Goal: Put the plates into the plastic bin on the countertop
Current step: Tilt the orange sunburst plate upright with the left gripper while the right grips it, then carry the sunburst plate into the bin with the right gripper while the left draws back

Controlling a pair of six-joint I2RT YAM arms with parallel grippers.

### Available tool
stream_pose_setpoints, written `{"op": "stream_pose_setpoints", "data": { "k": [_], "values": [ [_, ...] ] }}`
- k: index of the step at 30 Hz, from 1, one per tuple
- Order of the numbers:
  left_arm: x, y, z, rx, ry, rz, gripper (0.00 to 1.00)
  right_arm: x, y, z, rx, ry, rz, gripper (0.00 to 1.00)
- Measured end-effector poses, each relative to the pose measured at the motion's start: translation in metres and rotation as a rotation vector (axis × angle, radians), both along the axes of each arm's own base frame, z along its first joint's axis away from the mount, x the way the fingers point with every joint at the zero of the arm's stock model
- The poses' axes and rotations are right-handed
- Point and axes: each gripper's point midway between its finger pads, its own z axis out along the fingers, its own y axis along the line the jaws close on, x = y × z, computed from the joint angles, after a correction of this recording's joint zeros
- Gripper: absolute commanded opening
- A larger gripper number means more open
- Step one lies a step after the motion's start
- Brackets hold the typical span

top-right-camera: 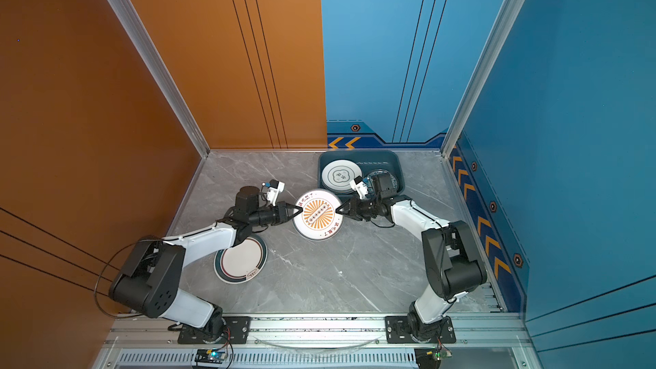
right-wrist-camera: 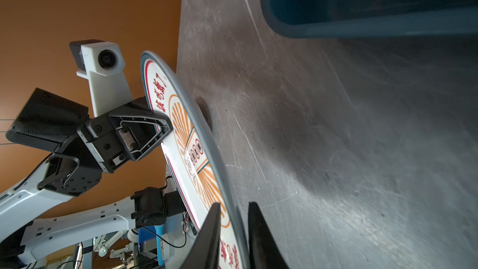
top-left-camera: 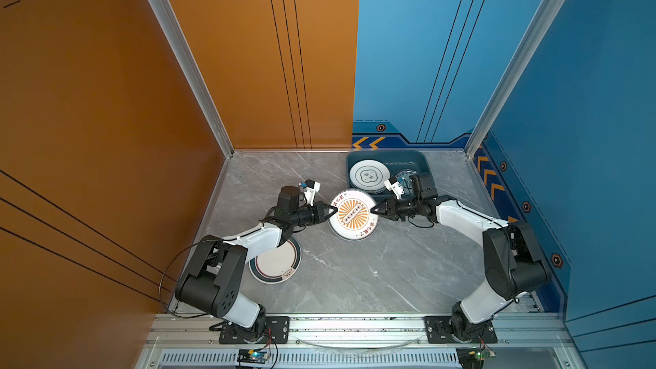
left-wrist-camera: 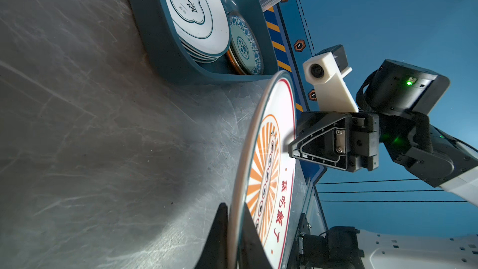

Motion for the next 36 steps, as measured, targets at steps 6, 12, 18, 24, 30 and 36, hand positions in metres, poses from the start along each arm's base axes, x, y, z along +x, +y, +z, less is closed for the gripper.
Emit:
{"op": "stream_pose_setpoints", "data": {
  "k": [6, 12, 18, 24, 30, 36],
  "values": [
    [0.001, -0.002, 0.002, -0.012, -0.01, -0.008, 0.09, 0.003, 0.011, -0.002, 0.024, -0.01, 0.008, 0.32],
    [0.001, -0.003, 0.004, -0.022, -0.015, -0.012, 0.09, 0.004, 0.026, -0.004, 0.059, -0.009, 0.026, 0.28],
    [0.005, 0.002, 0.005, -0.034, 0.006, 0.012, 0.1, 0.004, 0.033, 0.003, 0.101, -0.029, 0.059, 0.15],
    [0.007, 0.004, 0.003, -0.033, 0.011, 0.027, 0.2, 0.003, 0.037, 0.009, 0.132, -0.032, 0.071, 0.02],
    [0.002, -0.004, -0.002, -0.017, 0.008, -0.004, 0.39, -0.004, 0.047, 0.013, 0.147, -0.025, 0.096, 0.0],
    [-0.002, -0.008, -0.003, -0.007, 0.0, -0.022, 0.55, 0.003, 0.034, 0.014, 0.142, -0.015, 0.061, 0.0]
  ]
}}
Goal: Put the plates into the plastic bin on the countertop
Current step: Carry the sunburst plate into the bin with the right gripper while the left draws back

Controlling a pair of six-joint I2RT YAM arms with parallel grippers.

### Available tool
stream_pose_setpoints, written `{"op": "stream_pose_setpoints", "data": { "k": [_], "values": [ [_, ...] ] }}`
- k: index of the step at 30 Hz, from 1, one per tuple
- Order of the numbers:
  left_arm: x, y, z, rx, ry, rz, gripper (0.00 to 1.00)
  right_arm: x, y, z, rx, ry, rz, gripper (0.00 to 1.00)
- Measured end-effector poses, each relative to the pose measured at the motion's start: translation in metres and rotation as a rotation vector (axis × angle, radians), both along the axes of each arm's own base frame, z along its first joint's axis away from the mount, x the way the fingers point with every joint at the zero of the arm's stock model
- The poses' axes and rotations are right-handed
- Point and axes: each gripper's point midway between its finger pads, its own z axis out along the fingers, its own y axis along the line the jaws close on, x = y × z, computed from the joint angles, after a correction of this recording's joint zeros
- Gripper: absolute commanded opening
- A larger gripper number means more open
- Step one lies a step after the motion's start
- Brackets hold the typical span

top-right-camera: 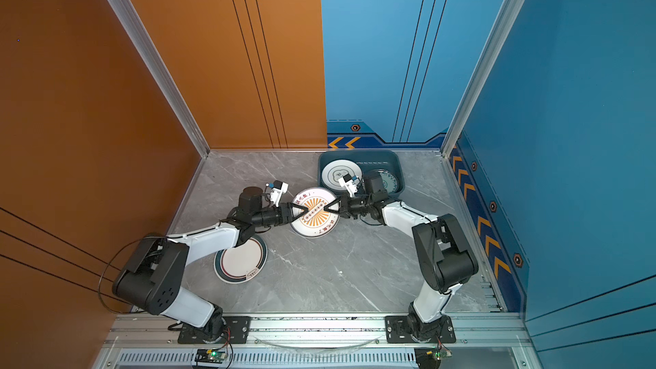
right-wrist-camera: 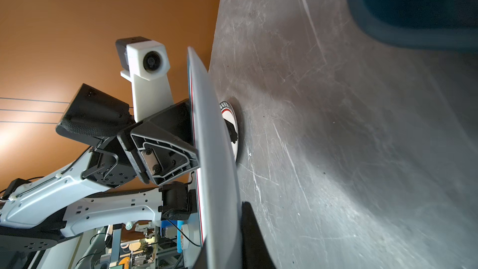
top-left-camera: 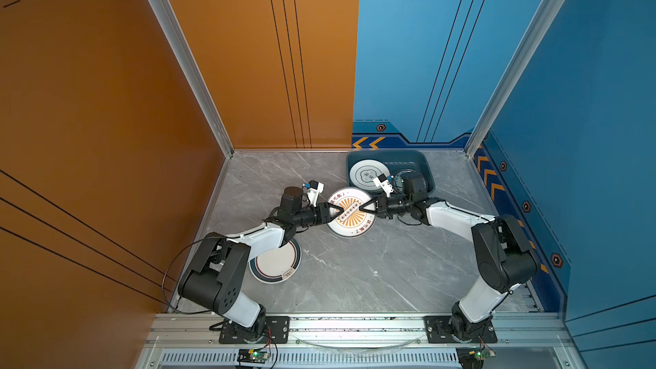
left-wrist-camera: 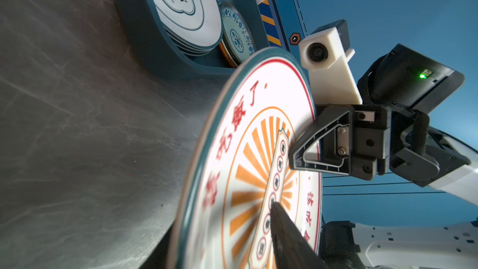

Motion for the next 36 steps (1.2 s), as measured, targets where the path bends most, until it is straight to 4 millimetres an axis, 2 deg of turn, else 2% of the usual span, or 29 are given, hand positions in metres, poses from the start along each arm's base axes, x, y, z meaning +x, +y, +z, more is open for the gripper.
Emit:
{"op": "stream_pose_setpoints", "data": {
  "k": [7, 13, 16, 20, 26, 30, 36],
  "values": [
    [-0.007, 0.006, -0.001, 0.049, -0.003, 0.002, 0.68, 0.034, -0.033, 0.021, -0.042, -0.026, -0.103, 0.0],
    [-0.012, 0.018, 0.007, 0.122, -0.038, 0.03, 0.74, 0.075, -0.065, 0.045, -0.154, -0.091, -0.239, 0.0],
    [-0.013, 0.027, 0.013, 0.158, -0.059, 0.056, 0.75, 0.098, -0.082, 0.049, -0.215, -0.11, -0.316, 0.0],
    [-0.013, 0.045, 0.02, 0.209, -0.082, 0.114, 0.75, 0.124, -0.104, 0.034, -0.296, -0.085, -0.401, 0.0],
    [-0.01, 0.078, 0.028, 0.273, -0.101, 0.228, 0.75, 0.147, -0.127, -0.009, -0.394, -0.001, -0.474, 0.0],
    [-0.011, 0.098, 0.027, 0.297, -0.094, 0.294, 0.75, 0.16, -0.131, -0.02, -0.402, 0.03, -0.499, 0.0],
    [-0.011, 0.103, 0.023, 0.308, -0.083, 0.309, 0.75, 0.175, -0.132, -0.034, -0.415, 0.048, -0.511, 0.0]
  ]
}}
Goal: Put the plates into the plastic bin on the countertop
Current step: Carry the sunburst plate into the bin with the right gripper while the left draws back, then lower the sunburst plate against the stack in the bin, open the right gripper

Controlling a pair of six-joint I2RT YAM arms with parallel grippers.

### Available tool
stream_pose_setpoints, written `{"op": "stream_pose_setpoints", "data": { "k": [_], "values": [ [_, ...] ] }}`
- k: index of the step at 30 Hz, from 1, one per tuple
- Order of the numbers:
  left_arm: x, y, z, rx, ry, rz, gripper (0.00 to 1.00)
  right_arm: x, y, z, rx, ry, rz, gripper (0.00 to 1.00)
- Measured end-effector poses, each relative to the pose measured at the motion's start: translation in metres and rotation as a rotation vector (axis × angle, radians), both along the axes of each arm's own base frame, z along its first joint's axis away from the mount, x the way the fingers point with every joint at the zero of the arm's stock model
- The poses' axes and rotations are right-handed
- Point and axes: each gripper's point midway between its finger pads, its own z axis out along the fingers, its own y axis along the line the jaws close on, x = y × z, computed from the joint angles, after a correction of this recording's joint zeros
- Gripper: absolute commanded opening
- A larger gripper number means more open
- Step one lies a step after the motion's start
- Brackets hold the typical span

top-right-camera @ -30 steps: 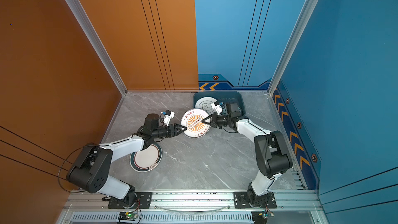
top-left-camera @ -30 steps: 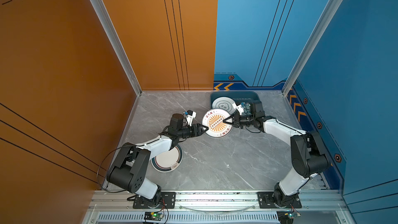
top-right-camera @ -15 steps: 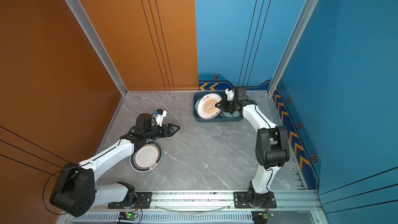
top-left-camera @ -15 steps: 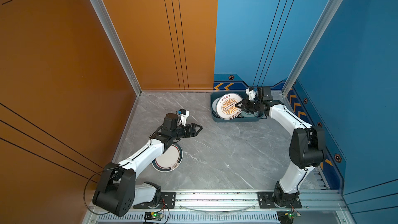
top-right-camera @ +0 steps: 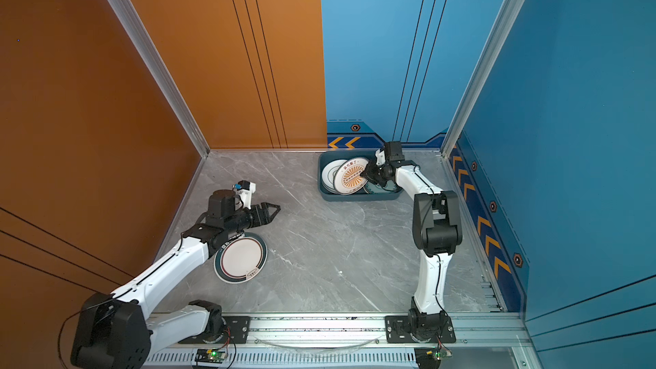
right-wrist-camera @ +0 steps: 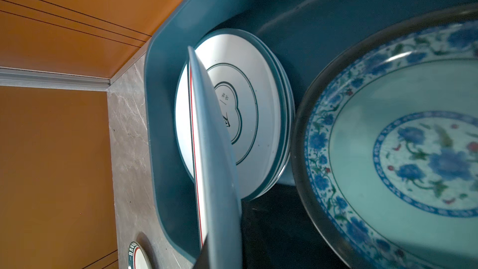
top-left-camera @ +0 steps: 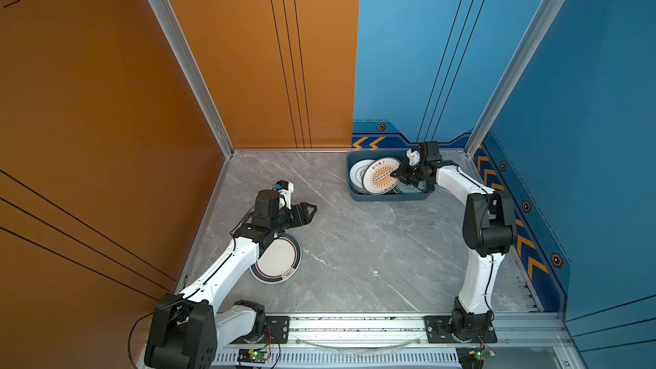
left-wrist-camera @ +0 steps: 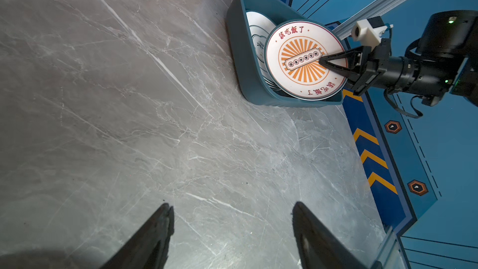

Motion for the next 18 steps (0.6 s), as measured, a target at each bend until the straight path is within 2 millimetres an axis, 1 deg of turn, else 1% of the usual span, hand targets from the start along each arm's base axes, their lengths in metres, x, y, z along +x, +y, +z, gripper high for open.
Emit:
{"op": "stream_pose_setpoints", "data": {
  "k": [6, 10, 18],
  "values": [
    [0.001, 0.002, -0.002, 0.001, 0.007, 0.006, 0.75, 0.012, 0.002, -0.019, 0.013, 0.034, -0.017, 0.0],
    [0.001, 0.002, -0.003, 0.002, 0.009, 0.006, 0.75, 0.019, 0.003, -0.02, 0.026, 0.032, -0.024, 0.0],
    [0.002, 0.002, -0.008, 0.004, 0.02, 0.006, 0.75, 0.031, 0.008, -0.026, 0.039, 0.027, -0.026, 0.17]
  ]
}}
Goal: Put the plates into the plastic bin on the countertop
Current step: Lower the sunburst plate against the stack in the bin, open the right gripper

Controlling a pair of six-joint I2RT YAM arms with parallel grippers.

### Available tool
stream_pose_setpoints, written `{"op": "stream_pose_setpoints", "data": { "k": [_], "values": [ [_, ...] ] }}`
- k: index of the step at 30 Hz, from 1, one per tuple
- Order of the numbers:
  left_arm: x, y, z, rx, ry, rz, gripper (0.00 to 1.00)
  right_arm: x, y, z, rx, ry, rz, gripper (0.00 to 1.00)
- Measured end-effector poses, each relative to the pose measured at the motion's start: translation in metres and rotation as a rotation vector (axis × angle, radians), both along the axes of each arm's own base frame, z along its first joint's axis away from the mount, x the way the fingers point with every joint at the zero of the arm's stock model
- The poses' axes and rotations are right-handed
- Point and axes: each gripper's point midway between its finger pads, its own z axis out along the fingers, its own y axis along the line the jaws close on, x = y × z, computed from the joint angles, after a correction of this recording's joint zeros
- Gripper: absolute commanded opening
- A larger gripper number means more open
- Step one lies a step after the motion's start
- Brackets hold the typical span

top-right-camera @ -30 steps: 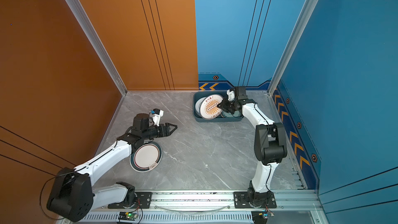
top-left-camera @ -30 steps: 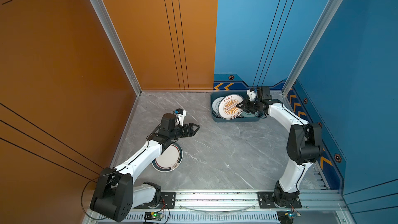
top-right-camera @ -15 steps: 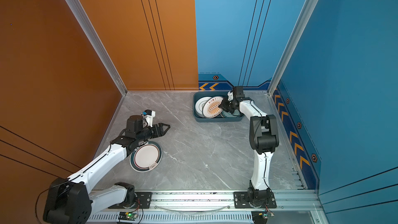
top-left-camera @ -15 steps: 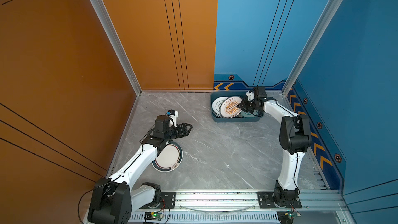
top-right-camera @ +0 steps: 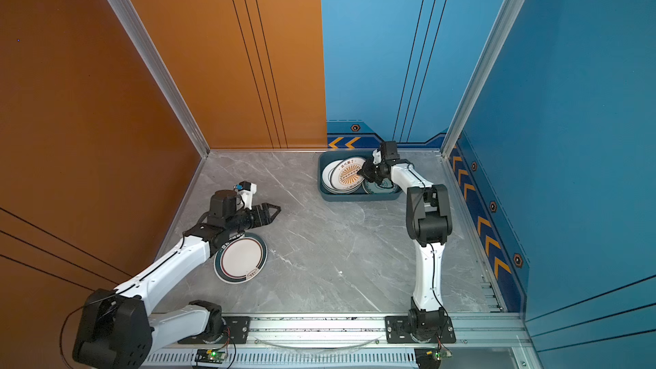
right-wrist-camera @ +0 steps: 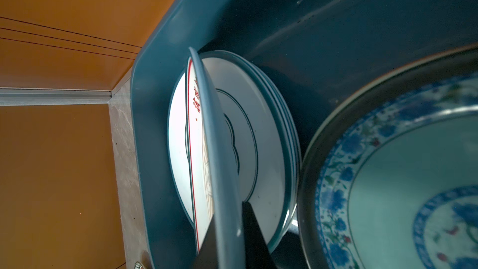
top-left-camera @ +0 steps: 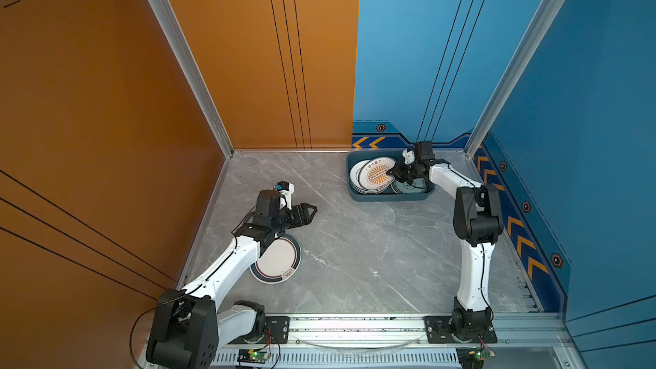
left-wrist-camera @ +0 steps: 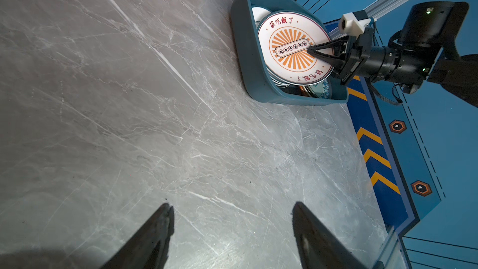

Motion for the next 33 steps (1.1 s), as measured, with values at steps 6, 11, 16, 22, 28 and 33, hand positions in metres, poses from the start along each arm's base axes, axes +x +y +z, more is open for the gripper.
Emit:
{"op": "stream_pose_setpoints", "data": {
  "k": [6, 11, 16, 22, 28, 33],
  "values": [
    [0.0, 0.001, -0.002, 0.001, 0.004, 0.002, 0.75, -0.003, -0.001, -0.016, -0.045, 0.038, -0.007, 0.26],
    [0.001, 0.002, -0.004, 0.002, 0.009, 0.005, 0.75, -0.002, 0.002, -0.018, -0.079, 0.035, 0.001, 0.35],
    [0.001, 0.001, -0.003, -0.001, 0.006, 0.002, 0.75, 0.0, 0.007, -0.019, -0.111, 0.022, 0.014, 0.42],
    [0.001, 0.001, -0.004, 0.0, 0.008, 0.002, 0.75, 0.0, 0.012, -0.019, -0.187, 0.004, 0.028, 0.47],
    [0.001, 0.001, -0.004, 0.0, 0.008, 0.003, 0.75, -0.001, 0.012, -0.013, -0.331, -0.016, 0.043, 0.49],
    [0.001, 0.001, -0.004, 0.0, 0.008, 0.002, 0.75, -0.001, 0.002, -0.01, -0.424, -0.018, 0.041, 0.49]
  ]
}}
